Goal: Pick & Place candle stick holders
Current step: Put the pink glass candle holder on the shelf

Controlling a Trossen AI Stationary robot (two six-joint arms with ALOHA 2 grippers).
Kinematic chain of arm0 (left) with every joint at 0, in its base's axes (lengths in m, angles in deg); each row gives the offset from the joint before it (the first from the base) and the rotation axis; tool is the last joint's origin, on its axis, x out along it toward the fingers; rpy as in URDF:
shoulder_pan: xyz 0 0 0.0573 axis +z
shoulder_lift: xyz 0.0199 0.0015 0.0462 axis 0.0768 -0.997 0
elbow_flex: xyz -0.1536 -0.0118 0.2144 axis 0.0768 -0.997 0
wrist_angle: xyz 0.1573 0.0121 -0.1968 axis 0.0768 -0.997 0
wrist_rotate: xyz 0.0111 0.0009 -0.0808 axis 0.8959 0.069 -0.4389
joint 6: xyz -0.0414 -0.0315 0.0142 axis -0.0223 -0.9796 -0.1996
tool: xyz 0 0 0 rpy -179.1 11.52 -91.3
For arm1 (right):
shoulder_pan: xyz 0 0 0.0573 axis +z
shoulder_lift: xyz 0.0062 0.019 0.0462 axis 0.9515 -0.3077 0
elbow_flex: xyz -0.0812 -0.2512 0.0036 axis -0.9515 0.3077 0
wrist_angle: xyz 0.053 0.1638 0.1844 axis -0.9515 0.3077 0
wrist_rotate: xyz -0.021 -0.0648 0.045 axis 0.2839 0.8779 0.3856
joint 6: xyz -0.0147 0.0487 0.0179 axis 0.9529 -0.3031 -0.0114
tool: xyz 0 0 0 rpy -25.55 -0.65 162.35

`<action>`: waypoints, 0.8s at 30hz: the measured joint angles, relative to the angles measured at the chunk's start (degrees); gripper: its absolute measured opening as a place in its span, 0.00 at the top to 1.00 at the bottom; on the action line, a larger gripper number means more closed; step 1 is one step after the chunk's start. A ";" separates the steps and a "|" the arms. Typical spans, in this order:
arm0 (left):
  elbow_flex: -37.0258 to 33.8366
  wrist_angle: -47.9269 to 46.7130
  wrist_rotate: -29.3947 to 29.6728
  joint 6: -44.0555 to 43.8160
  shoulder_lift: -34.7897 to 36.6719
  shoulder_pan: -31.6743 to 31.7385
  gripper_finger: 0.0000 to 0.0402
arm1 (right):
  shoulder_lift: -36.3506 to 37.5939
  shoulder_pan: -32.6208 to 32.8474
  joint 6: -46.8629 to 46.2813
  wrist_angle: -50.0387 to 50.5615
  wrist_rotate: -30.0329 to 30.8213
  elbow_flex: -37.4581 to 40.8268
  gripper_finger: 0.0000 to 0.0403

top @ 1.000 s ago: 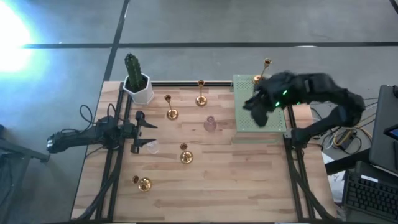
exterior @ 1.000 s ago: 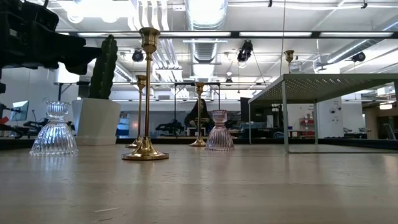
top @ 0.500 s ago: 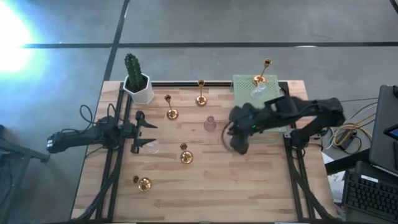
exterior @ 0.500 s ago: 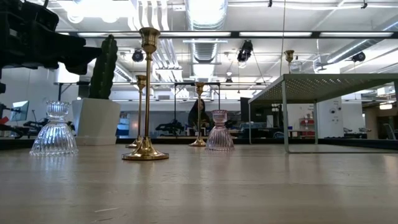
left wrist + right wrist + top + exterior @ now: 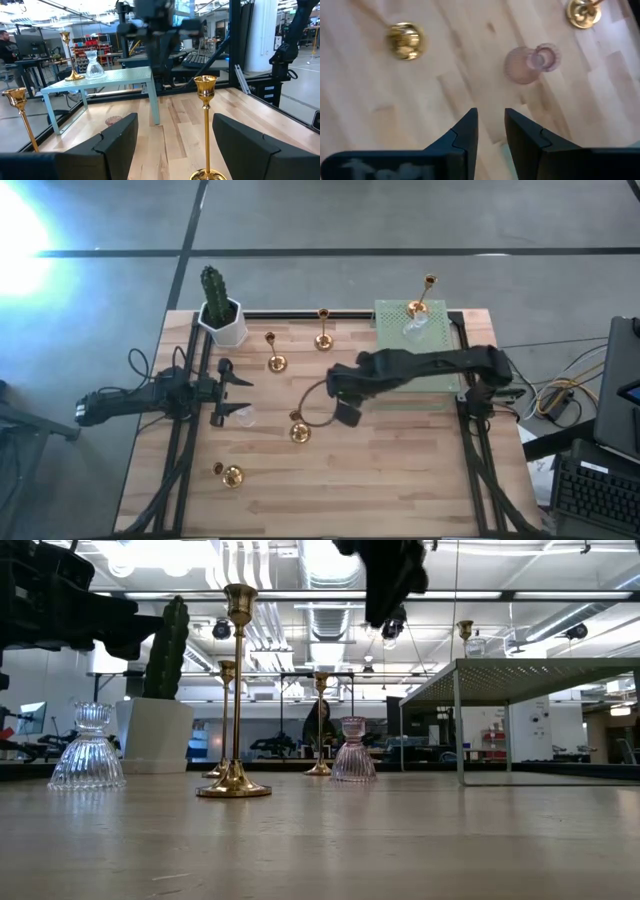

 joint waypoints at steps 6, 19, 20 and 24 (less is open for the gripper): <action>0.00 -0.01 0.01 0.01 -0.02 0.01 0.35 | -2.53 -5.07 1.90 -1.34 0.96 0.00 0.69; 0.00 -0.01 0.00 0.00 -0.22 0.00 0.35 | -6.46 -8.30 8.87 -4.91 -2.69 0.00 0.55; -0.02 -0.02 0.02 0.00 -0.22 0.00 0.35 | -6.93 -8.35 9.27 -5.01 -2.69 0.00 0.55; -0.02 -0.02 0.00 0.01 -0.26 0.01 0.35 | -8.19 -8.87 10.44 -5.60 -2.75 0.00 0.53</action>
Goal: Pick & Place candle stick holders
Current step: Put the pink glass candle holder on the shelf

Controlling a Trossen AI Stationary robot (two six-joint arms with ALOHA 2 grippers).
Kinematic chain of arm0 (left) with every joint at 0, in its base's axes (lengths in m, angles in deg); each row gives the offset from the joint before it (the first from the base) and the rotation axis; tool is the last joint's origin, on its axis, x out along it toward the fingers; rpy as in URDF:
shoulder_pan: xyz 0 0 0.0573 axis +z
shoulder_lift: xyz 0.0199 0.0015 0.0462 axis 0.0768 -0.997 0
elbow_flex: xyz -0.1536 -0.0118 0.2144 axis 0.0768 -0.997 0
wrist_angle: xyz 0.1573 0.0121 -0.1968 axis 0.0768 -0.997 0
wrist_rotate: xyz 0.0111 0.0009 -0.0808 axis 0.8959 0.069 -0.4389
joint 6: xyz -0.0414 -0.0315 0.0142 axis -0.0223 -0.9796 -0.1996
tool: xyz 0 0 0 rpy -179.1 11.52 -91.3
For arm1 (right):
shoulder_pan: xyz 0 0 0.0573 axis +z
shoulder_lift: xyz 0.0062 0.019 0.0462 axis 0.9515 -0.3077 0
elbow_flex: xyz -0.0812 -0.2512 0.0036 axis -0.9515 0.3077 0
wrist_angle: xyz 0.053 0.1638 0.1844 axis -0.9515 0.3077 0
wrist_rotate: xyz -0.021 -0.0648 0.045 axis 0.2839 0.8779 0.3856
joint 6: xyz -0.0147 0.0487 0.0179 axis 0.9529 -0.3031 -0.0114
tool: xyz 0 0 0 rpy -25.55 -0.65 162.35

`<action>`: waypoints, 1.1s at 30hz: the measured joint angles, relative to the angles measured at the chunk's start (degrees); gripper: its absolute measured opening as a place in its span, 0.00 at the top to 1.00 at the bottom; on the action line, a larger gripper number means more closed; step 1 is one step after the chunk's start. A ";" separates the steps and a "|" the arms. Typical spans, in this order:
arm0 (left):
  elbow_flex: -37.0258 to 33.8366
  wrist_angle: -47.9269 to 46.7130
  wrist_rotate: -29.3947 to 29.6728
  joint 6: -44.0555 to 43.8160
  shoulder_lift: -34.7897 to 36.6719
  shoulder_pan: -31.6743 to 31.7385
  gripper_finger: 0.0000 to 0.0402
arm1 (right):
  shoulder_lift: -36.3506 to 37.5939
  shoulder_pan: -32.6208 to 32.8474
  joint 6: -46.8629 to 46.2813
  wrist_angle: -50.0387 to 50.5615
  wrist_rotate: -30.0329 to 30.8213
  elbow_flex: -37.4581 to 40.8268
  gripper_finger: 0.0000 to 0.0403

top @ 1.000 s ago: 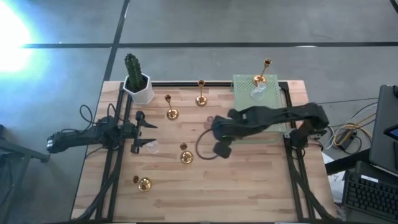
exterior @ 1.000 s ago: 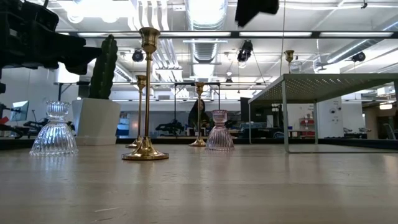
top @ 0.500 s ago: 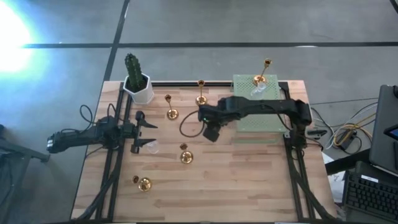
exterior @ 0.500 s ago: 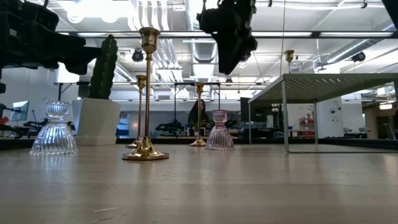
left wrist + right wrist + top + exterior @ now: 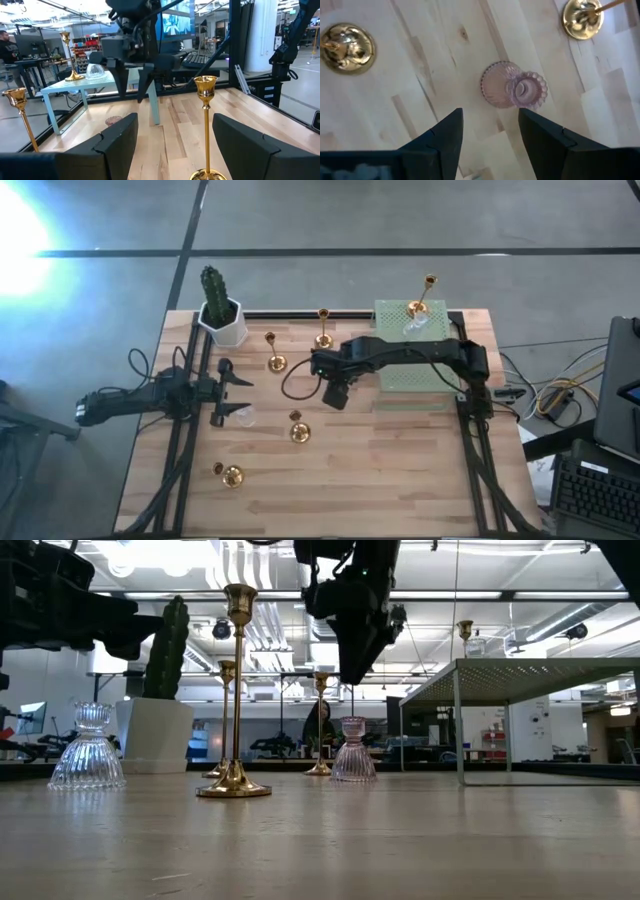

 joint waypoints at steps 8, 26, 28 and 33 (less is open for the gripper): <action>0.02 0.02 0.01 -0.01 -0.04 -0.02 0.35 | -0.65 -1.97 6.28 -0.63 -0.20 0.00 0.53; 0.01 0.00 0.02 0.01 -0.04 -0.01 0.35 | -0.79 -6.26 16.99 -0.57 -8.30 2.61 0.57; 0.00 -0.01 0.02 -0.02 -0.04 -0.01 0.35 | -0.87 -6.36 16.99 -1.29 -8.87 3.12 0.57; 0.02 0.01 0.00 -0.02 -0.04 -0.01 0.35 | -0.87 -6.38 17.10 -3.50 -9.18 3.99 0.57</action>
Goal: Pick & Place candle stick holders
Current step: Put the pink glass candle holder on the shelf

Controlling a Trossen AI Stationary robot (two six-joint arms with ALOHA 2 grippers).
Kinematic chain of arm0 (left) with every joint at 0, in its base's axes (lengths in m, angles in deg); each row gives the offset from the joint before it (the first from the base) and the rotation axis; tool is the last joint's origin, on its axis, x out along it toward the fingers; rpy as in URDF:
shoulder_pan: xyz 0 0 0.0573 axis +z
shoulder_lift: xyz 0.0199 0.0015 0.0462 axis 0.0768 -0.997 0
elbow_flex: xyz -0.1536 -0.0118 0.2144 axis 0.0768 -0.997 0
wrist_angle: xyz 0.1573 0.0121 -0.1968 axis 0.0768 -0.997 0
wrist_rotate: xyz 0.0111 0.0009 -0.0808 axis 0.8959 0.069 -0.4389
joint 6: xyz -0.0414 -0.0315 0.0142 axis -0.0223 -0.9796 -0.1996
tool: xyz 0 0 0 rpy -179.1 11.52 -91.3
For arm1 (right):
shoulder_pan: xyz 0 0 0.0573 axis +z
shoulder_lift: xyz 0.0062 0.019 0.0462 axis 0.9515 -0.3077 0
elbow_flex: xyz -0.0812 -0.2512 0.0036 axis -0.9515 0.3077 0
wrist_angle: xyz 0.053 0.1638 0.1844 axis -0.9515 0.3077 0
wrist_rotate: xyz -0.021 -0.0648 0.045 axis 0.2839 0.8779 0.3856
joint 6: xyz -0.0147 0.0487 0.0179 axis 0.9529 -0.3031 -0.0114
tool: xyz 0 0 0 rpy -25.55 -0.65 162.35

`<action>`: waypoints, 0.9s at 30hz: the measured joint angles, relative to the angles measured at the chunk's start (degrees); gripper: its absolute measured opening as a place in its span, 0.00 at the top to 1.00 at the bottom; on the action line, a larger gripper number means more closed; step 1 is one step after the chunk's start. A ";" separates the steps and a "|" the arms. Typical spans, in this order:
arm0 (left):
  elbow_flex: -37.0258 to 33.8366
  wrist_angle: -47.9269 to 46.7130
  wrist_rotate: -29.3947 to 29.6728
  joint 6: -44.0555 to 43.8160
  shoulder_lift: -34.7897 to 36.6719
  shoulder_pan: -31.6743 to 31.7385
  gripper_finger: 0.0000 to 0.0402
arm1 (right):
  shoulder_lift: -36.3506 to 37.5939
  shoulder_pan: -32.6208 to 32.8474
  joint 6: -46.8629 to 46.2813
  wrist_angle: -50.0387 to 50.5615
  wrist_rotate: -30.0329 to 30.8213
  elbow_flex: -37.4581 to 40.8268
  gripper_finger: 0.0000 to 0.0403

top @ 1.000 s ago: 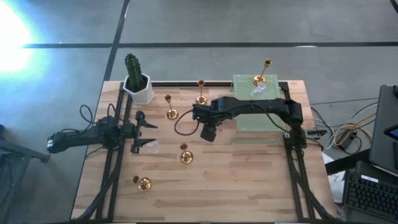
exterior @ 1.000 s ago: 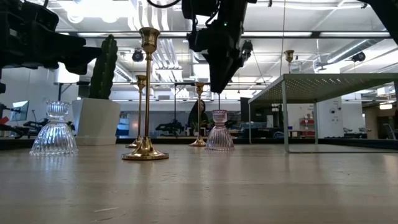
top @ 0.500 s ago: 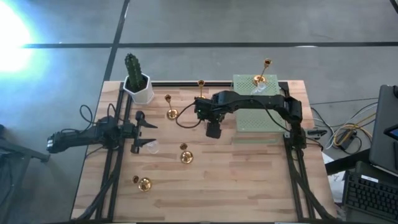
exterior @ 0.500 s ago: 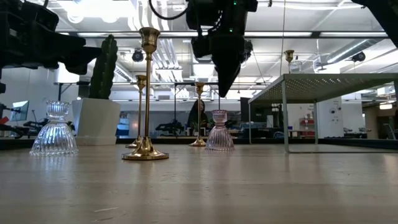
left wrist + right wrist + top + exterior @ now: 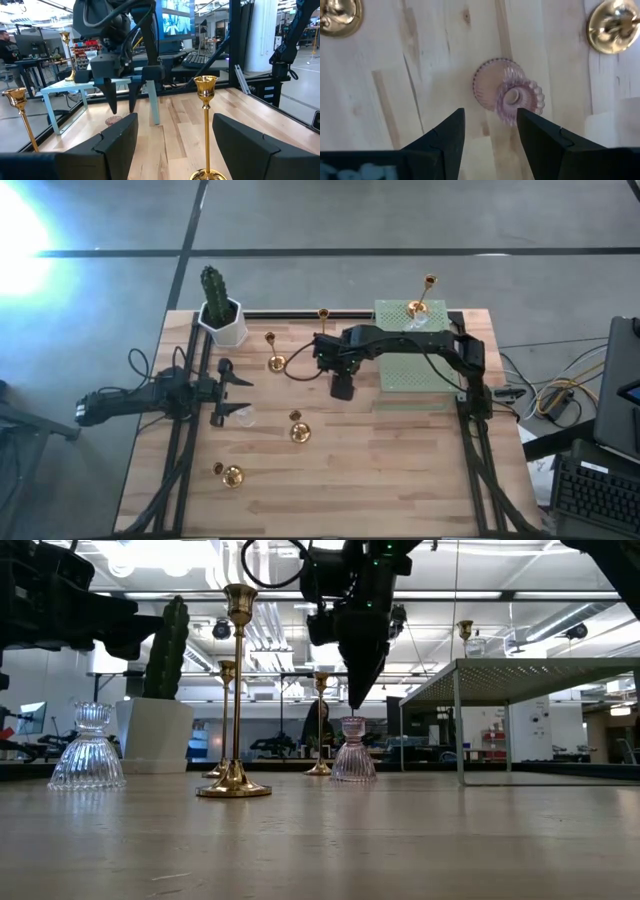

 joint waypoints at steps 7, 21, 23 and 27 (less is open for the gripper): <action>-0.02 -0.02 0.02 0.00 0.00 0.00 0.35 | 0.00 -0.11 -0.17 -2.90 -0.87 1.02 0.58; 0.00 0.00 0.00 0.00 0.00 0.00 0.35 | 0.00 -0.50 -1.24 -10.02 -0.68 8.08 0.58; 0.00 -0.01 0.02 0.02 0.00 0.00 0.35 | 0.11 -0.65 -1.29 -10.17 -0.68 8.44 0.58; 0.00 0.00 0.02 0.00 0.00 0.01 0.35 | 0.17 -0.68 -1.21 -10.14 -0.23 8.65 0.63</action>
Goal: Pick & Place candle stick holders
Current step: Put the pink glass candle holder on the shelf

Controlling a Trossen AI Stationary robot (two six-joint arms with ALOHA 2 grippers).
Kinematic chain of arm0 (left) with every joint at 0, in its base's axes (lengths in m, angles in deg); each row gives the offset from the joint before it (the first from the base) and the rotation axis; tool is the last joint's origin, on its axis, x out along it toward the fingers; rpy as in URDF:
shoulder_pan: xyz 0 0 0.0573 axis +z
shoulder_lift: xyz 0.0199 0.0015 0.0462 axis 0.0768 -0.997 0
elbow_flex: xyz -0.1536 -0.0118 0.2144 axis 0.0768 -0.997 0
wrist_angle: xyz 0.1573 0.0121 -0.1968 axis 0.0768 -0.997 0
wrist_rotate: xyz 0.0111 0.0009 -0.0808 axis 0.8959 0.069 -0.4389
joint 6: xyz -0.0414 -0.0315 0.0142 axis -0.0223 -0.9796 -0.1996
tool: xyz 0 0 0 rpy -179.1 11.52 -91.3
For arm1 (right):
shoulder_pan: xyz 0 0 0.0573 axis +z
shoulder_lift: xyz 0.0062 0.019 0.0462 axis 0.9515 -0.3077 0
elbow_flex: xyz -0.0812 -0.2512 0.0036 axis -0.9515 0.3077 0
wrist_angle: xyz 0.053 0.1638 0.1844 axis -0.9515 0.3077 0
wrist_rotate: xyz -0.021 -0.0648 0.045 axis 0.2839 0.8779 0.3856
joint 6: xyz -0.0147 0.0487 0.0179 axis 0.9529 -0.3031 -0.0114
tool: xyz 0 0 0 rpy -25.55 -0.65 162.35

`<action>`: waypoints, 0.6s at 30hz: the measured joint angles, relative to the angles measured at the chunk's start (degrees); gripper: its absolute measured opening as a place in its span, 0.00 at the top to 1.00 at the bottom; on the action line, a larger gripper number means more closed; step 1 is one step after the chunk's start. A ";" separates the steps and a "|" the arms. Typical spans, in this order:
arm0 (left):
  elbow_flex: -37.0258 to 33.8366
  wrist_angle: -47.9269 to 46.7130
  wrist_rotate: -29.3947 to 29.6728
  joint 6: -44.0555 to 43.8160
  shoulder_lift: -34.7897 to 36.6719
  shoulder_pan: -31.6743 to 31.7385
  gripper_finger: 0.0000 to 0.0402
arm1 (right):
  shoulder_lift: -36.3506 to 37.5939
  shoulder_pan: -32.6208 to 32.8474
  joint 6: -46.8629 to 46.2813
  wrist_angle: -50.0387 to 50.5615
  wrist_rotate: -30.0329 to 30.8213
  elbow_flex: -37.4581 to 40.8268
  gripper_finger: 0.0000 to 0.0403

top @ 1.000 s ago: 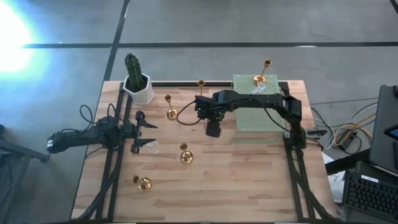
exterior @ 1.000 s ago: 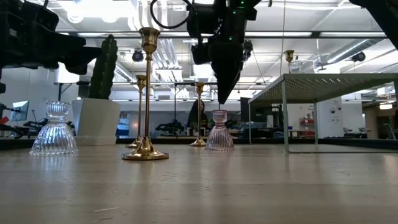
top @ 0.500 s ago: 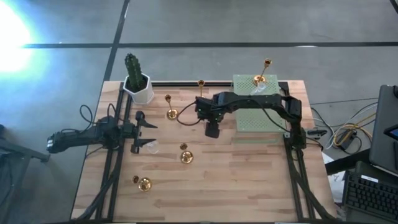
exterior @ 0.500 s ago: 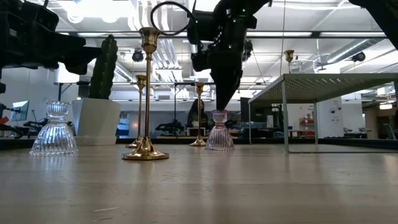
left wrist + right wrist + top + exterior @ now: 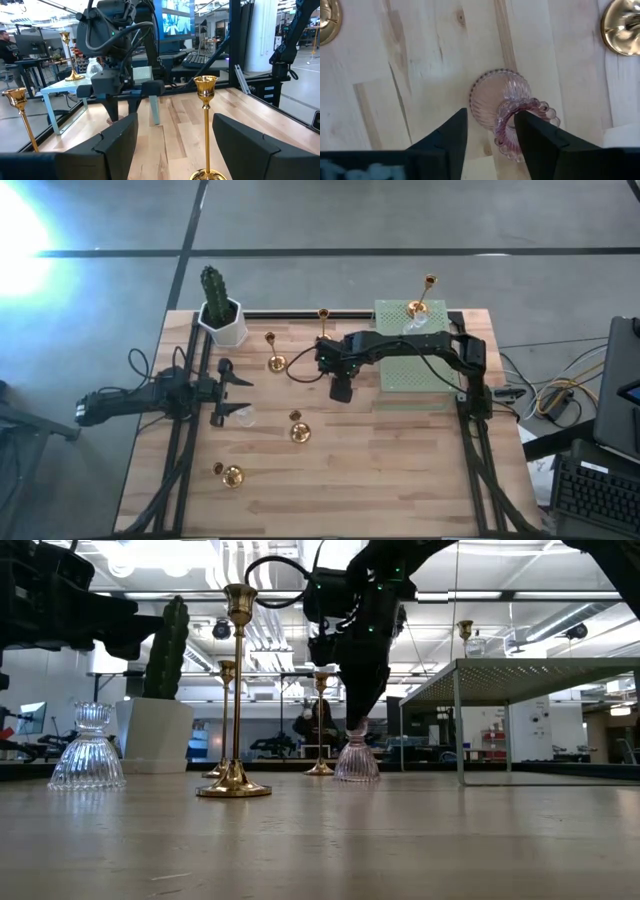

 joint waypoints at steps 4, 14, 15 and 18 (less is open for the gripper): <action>0.00 0.00 0.00 0.00 0.00 0.00 0.35 | 0.00 -0.04 0.21 0.04 0.86 0.02 0.78; 0.00 -0.01 -0.02 0.00 0.00 0.01 0.35 | 0.27 -0.07 0.24 1.69 2.97 -0.87 0.94; 0.00 0.00 -0.02 0.01 0.00 -0.01 0.35 | 0.17 -0.08 0.15 3.03 2.71 -1.66 0.94; -0.01 0.00 -0.02 0.00 -0.01 0.00 0.35 | -0.09 -0.11 -0.07 8.10 1.96 -4.62 0.95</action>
